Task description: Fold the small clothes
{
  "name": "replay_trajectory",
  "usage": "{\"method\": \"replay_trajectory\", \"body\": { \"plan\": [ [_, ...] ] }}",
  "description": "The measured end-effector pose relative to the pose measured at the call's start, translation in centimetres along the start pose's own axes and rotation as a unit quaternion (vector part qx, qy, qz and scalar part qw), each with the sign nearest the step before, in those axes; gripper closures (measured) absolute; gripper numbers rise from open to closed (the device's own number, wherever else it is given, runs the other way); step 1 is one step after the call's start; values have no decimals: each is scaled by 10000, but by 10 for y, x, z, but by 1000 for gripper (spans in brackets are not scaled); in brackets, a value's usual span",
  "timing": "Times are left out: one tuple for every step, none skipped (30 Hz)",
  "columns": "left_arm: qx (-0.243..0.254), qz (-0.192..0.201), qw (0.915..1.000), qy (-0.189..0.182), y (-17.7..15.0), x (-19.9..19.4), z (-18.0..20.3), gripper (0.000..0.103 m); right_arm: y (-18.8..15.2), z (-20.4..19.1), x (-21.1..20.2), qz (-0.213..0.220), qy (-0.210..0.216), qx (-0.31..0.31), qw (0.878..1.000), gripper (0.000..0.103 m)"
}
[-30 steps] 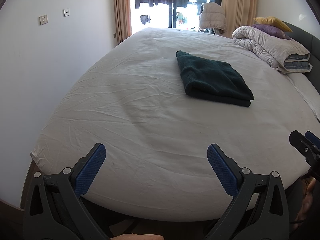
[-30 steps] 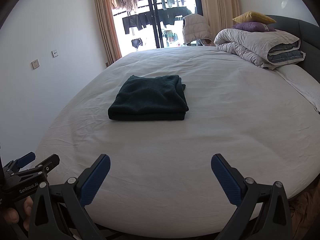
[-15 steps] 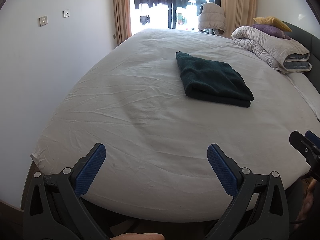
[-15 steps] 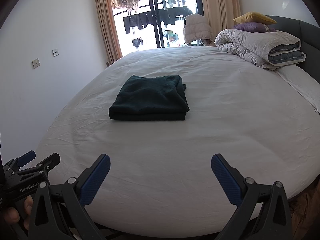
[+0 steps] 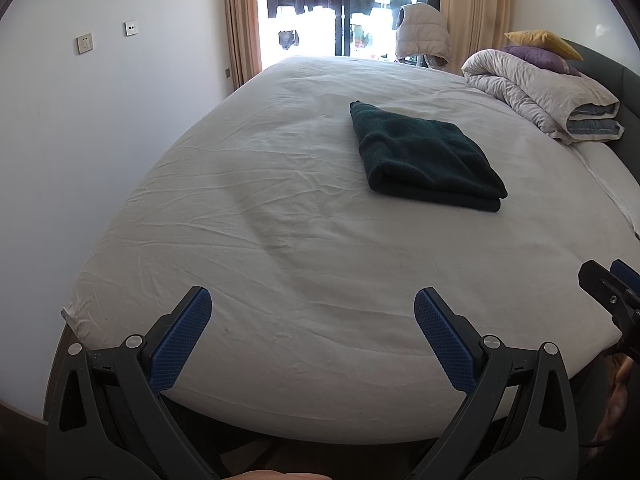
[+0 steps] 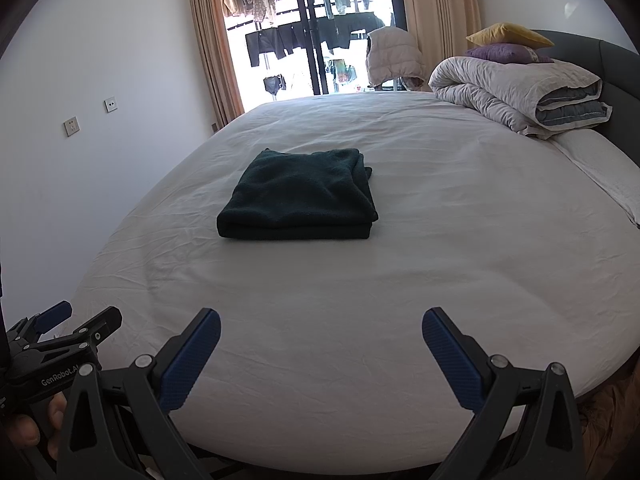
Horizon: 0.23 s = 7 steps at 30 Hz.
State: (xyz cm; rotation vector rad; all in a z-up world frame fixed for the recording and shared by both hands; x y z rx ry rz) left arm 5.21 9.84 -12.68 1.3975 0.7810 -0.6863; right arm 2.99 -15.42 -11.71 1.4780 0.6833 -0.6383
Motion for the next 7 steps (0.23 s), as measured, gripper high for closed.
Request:
{"method": "replay_trajectory", "body": {
  "plan": [
    [2, 1, 10000, 6, 0, 0, -1, 0, 0, 0, 0, -1, -3, -1, 10000, 0],
    [4, 5, 10000, 16, -1, 0, -1, 0, 0, 0, 0, -4, 0, -2, 10000, 0],
    [5, 10, 10000, 8, 0, 0, 0, 0, 0, 0, 0, -5, 2, 0, 10000, 0],
    [5, 32, 10000, -4, 0, 0, 0, 0, 0, 0, 0, -5, 3, 1, 10000, 0],
    [4, 65, 10000, -5, 0, -2, -1, 0, 0, 0, 0, -4, 1, 0, 10000, 0],
    [11, 81, 10000, 7, 0, -2, -1, 0, 0, 0, 0, -4, 0, -1, 10000, 0],
    [22, 86, 10000, 15, 0, -2, -1, 0, 0, 0, 0, -5, 1, -1, 10000, 0]
  ]
}}
Point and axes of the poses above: each gripper's, at about its wrist camera, not at the fingertips, and x roughly the way its jaws point, z to its right, y to its top, the point moved 10 cm from there along x, roughly the way its jaws point, and after that the axes turned 9 degrees about -z, right-handed, at the moved point
